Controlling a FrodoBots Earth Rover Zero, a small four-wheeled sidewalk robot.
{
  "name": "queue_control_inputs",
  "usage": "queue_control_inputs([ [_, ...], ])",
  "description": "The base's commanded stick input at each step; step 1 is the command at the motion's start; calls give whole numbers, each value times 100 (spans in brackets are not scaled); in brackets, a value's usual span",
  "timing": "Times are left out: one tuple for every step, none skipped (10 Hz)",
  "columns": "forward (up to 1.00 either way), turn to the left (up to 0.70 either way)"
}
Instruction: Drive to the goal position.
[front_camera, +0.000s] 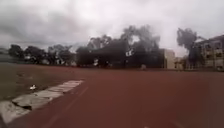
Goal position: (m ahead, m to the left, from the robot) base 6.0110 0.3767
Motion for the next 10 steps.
queue_control_inputs([
  [100,0],
  [100,0],
  [100,0],
  [100,0],
  [100,0],
  [100,0],
  [100,0],
  [100,0],
  [100,0],
  [100,0],
])
